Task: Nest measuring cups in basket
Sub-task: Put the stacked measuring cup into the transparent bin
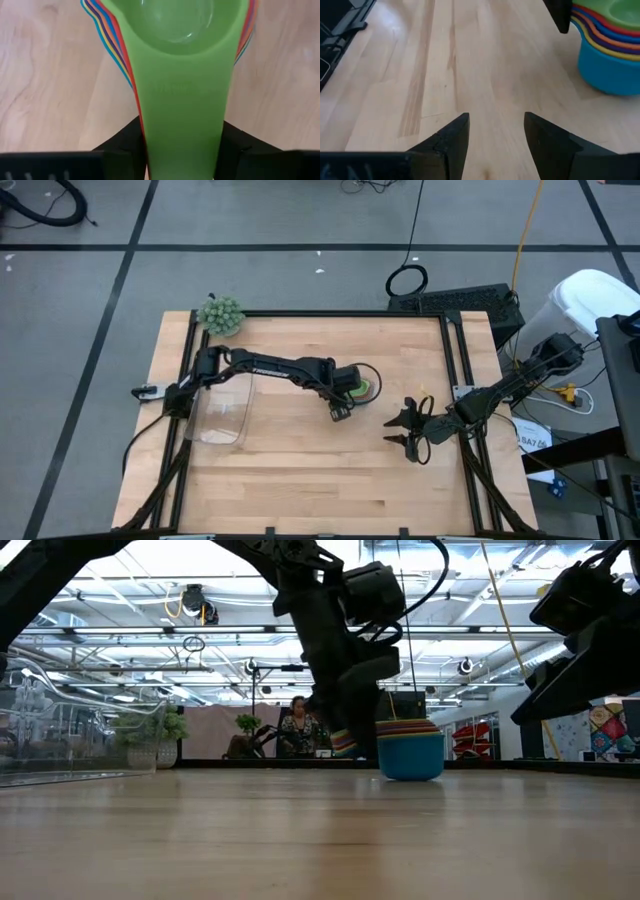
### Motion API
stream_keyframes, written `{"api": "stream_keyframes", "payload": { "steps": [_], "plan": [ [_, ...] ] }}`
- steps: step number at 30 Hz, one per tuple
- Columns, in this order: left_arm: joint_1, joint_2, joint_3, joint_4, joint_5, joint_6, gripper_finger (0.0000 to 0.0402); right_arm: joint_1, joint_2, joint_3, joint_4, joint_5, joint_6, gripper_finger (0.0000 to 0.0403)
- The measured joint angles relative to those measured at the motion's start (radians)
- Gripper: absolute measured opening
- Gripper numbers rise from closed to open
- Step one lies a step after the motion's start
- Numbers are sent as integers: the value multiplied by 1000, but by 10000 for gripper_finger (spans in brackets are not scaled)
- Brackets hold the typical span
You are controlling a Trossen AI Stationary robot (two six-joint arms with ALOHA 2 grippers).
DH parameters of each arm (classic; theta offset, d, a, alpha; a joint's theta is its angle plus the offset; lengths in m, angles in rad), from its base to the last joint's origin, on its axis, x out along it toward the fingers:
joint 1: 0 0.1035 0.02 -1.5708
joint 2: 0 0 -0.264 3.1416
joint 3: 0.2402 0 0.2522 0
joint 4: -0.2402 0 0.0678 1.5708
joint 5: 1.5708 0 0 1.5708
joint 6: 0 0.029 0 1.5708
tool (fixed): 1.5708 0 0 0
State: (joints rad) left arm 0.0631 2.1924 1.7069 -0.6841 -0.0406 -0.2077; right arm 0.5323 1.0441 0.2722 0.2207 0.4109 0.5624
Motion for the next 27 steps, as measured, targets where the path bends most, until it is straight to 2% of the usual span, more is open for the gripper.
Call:
{"api": "stream_keyframes", "payload": {
  "steps": [11, 14, 19, 23, 27],
  "plan": [
    [2, -28, 13, -46, -1, 57, 151, 0, 0, 0, 47, -21, 2, 183],
    [2, -33, 84, -101, -19, 90, 150, 0, 0, 0, 50, -21, 2, 183],
    [2, -36, 253, -291, -113, 136, 150, 0, 0, 0, 52, -21, 7, 183],
    [3, -36, 354, -422, -133, 137, 149, 0, 0, 0, 47, -21, 24, 183],
    [3, -37, 396, -468, -136, 136, 149, 0, 0, 0, 47, -22, 25, 183]
  ]
}}
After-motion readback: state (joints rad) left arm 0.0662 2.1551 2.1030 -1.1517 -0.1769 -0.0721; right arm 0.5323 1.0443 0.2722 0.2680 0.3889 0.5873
